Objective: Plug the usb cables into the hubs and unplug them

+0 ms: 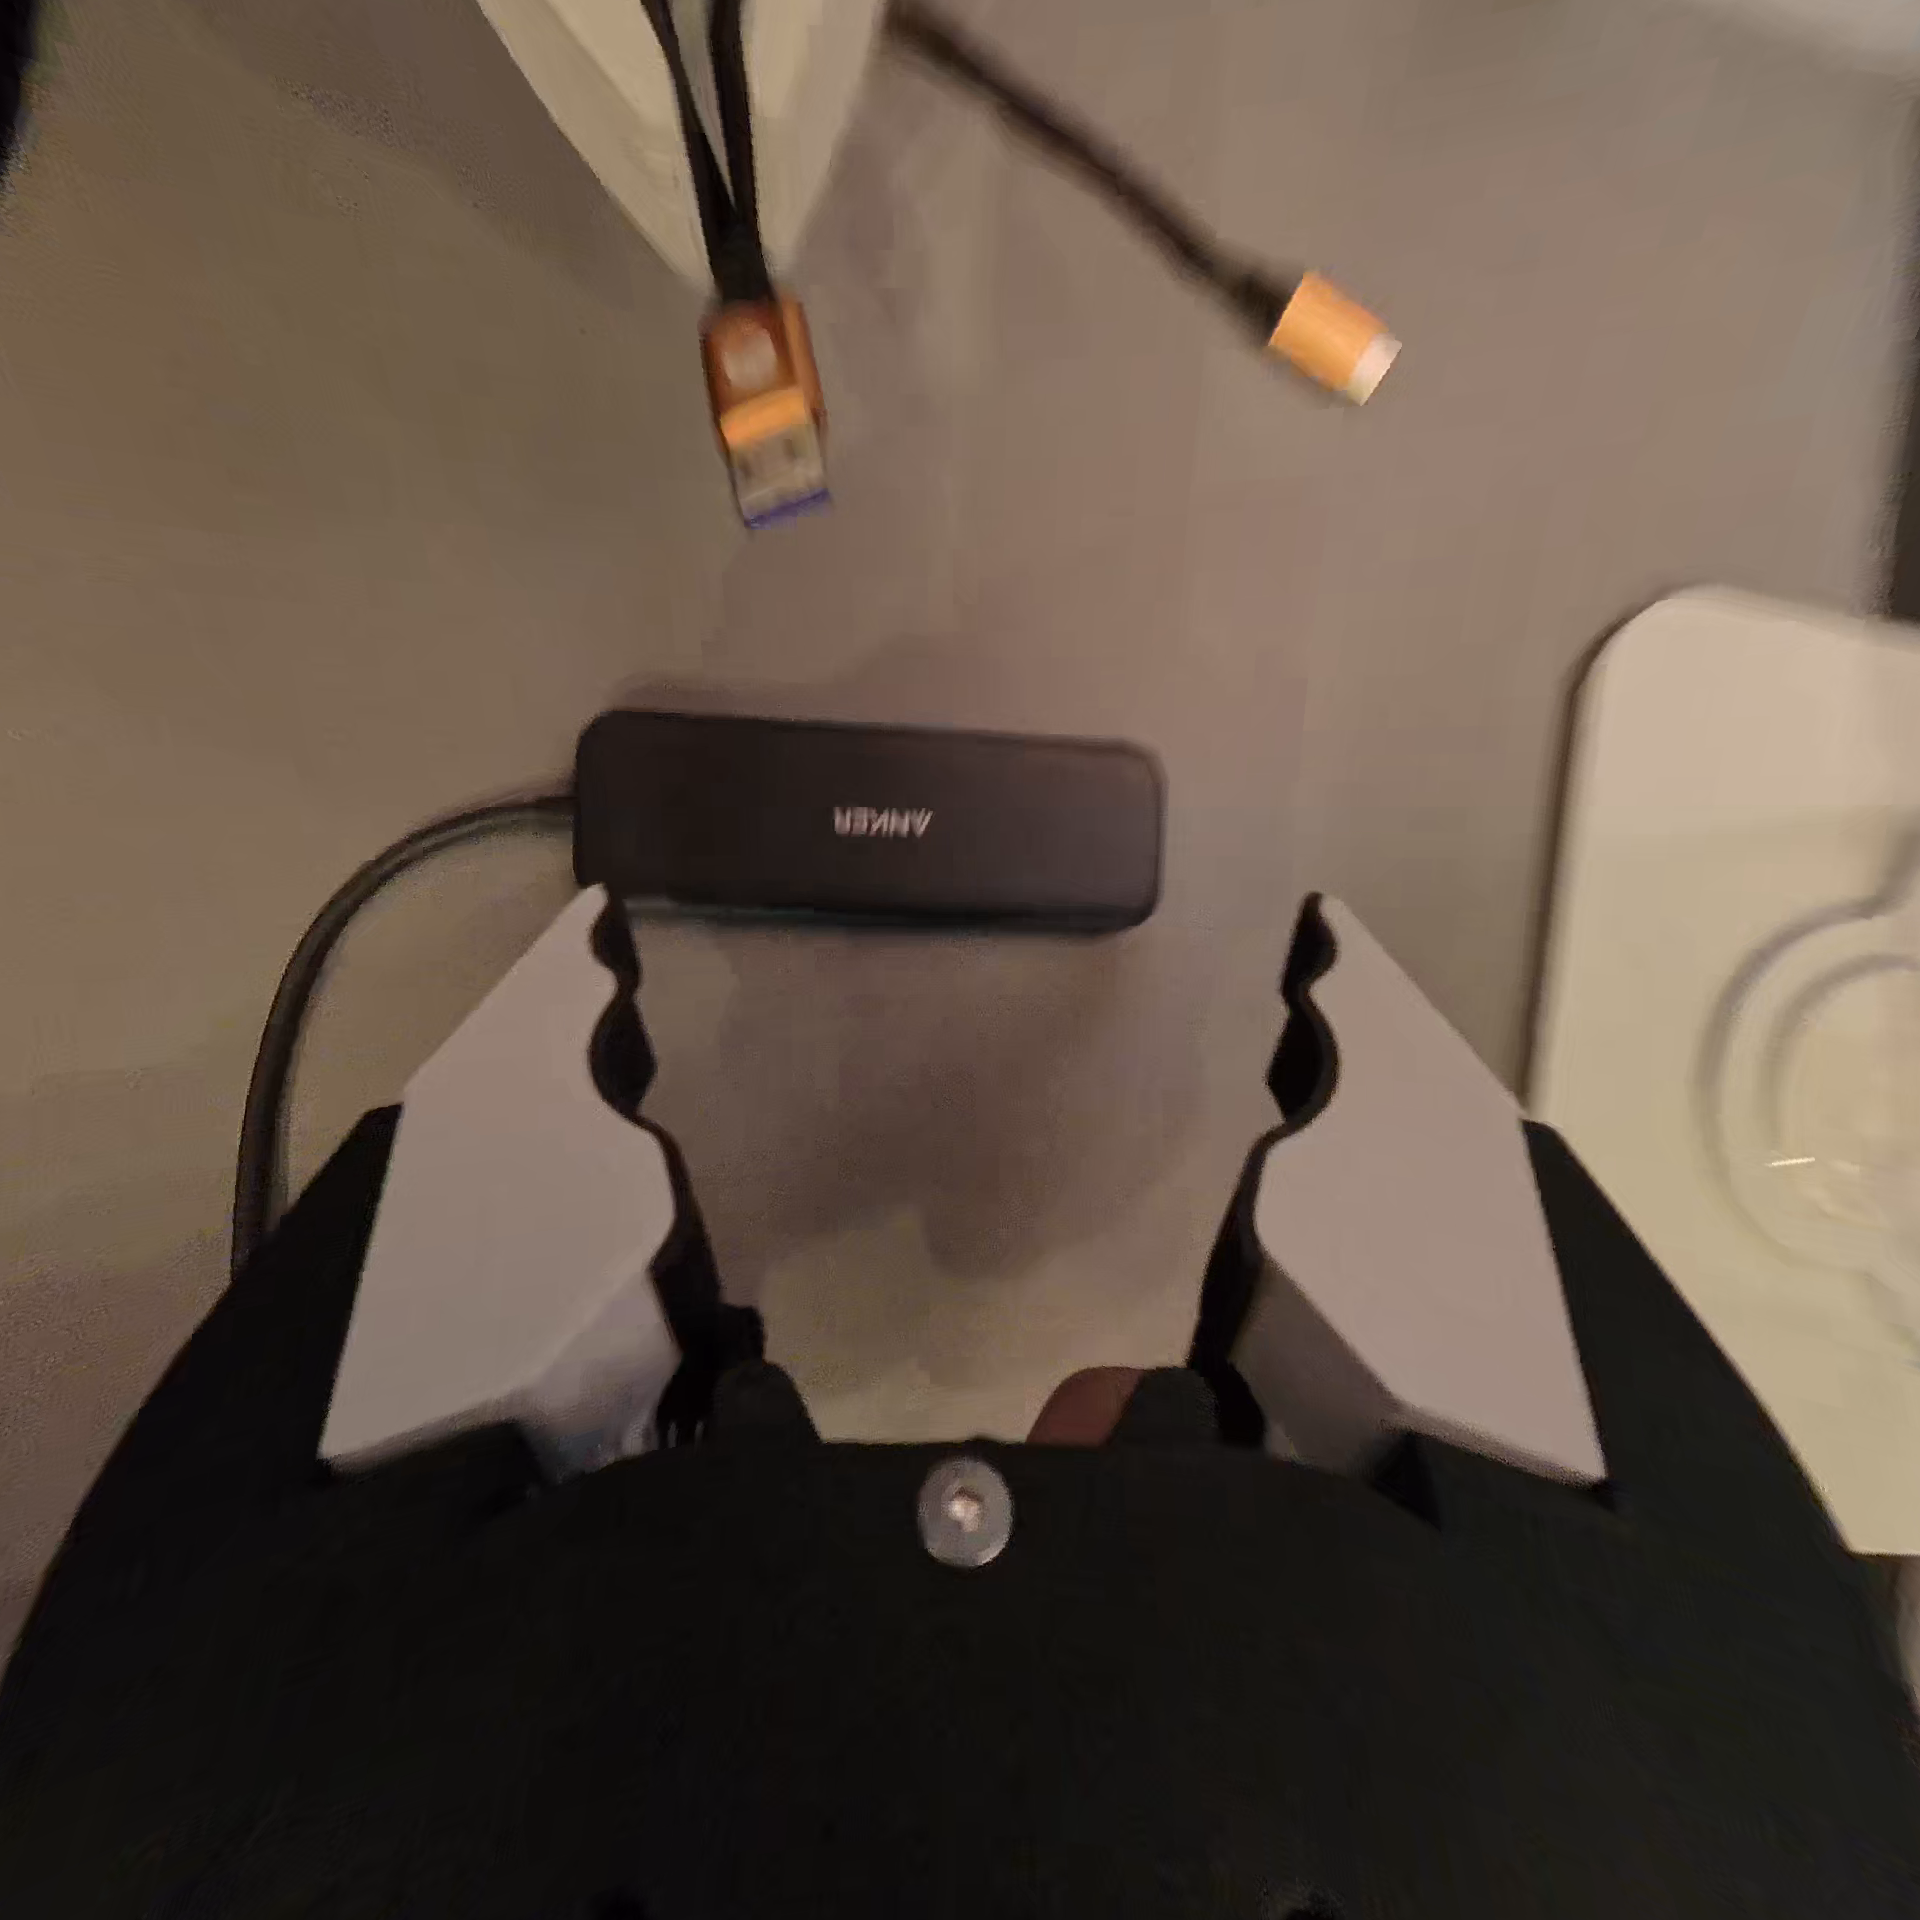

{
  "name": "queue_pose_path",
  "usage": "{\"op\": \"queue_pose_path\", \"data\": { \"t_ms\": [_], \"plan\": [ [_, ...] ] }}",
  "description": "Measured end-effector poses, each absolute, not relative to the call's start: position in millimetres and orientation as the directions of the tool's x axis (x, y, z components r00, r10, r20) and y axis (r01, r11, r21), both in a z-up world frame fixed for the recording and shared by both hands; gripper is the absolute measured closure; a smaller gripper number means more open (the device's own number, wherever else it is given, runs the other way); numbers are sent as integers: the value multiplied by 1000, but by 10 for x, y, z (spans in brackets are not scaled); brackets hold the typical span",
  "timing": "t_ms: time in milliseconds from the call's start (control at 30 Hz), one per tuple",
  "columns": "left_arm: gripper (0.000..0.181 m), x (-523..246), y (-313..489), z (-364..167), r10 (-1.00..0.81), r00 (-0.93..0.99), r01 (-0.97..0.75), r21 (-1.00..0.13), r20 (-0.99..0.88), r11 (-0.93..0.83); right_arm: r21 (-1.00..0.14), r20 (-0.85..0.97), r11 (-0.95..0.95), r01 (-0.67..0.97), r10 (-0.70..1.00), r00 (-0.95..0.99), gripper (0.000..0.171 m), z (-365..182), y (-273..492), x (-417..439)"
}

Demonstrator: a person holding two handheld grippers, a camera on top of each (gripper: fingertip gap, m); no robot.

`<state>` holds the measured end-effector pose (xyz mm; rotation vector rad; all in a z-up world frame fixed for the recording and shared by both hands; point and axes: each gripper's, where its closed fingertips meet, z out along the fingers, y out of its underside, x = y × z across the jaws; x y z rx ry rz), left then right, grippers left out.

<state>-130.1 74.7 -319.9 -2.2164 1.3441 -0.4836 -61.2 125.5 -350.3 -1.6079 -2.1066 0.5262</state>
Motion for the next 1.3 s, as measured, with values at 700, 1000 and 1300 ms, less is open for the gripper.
{"op": "queue_pose_path", "data": {
  "t_ms": [700, 1000, 1300],
  "plan": [
    [177, -1311, 915, -2177, -846, 430, -455, -734, 315, -505, -325, 889, 806, 495, 439, -132, 167, -2195, 1175, -1291],
    [141, -1639, 1381, -964, -856, 484, -149, -946, 183, -287, -485, 859, 805, 343, 511, 17, 167, -1743, 1016, -1276],
    [119, -1333, 1460, -1630, -905, 424, -432, -887, -43, -161, -650, 756, 737, 183, 606, 246, 168, -1090, 1021, -1062]
  ]
}}
